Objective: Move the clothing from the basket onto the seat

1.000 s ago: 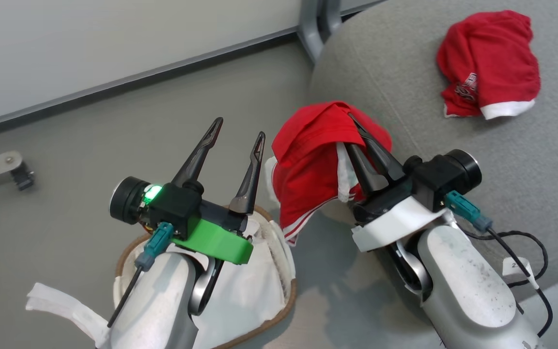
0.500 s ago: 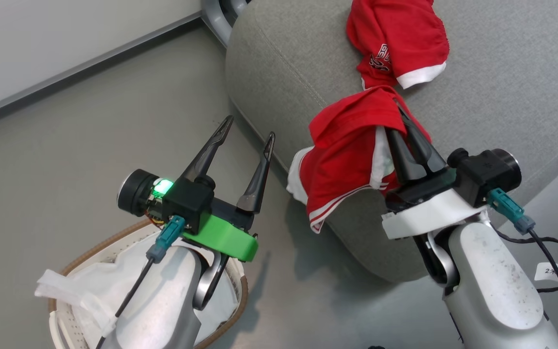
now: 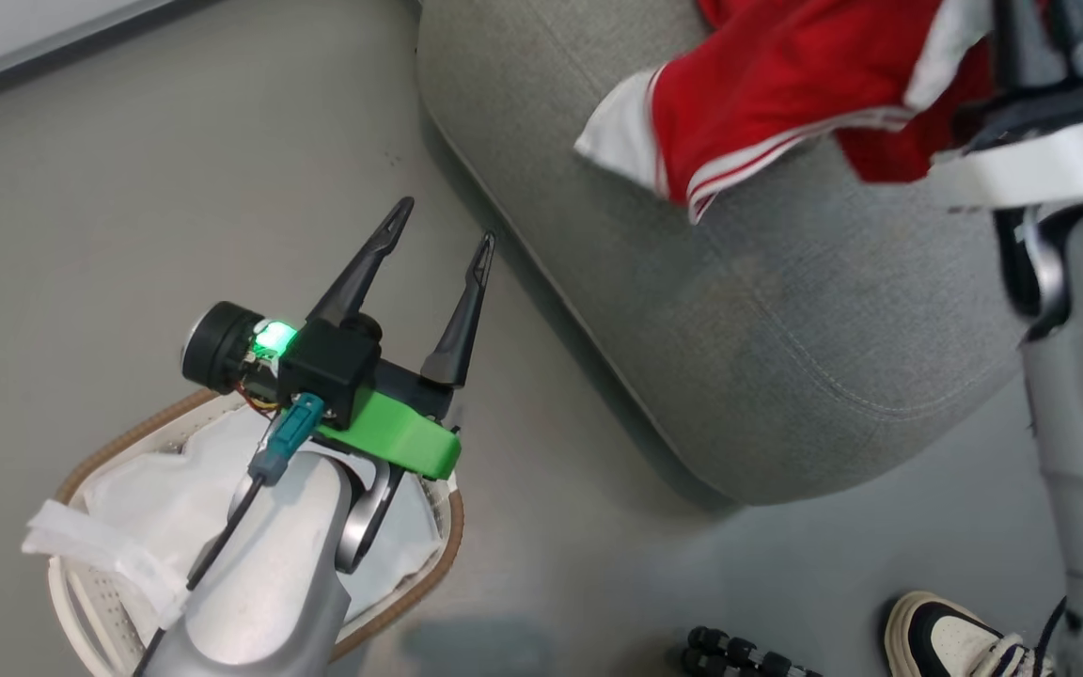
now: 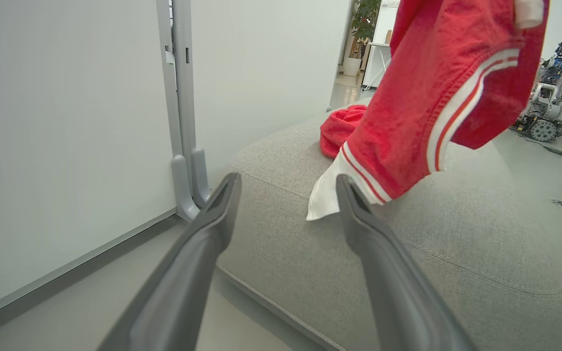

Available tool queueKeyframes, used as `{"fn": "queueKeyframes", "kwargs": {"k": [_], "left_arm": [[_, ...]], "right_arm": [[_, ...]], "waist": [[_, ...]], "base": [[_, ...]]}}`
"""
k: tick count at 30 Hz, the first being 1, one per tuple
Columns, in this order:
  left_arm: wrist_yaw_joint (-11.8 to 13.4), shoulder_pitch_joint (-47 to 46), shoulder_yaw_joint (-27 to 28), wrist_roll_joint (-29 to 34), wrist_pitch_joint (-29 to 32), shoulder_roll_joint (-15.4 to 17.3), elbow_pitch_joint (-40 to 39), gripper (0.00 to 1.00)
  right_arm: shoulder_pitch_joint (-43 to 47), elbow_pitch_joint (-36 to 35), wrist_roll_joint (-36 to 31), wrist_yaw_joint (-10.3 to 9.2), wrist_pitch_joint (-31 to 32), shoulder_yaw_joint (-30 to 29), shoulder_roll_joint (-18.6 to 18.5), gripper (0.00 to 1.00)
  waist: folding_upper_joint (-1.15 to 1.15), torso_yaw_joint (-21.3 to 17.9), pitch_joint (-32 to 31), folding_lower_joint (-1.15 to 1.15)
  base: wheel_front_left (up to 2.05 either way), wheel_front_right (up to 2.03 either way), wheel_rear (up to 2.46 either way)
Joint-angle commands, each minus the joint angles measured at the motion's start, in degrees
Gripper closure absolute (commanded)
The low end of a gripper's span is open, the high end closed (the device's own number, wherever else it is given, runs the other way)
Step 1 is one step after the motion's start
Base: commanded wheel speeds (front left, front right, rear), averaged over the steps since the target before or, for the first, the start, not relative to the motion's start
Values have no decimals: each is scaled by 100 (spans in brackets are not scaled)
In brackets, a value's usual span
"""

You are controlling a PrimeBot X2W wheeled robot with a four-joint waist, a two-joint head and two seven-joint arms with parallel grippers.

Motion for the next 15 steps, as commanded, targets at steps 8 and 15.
{"fn": "queueKeyframes", "kwargs": {"k": [8, 15], "left_arm": [[-15, -371, -74, 93, 5, 170, 65, 0], [-15, -592, -131, 82, 6, 165, 92, 0]], "right_arm": [[-1226, 939, -507, -8, -28, -1040, -634, 100], [-1721, 1983, -1103, -8, -28, -2315, -916, 100]], "waist": [[0, 584, 835, 0], [0, 1037, 1151, 0]], "base": [[0, 0, 0], [0, 0, 0]]}}
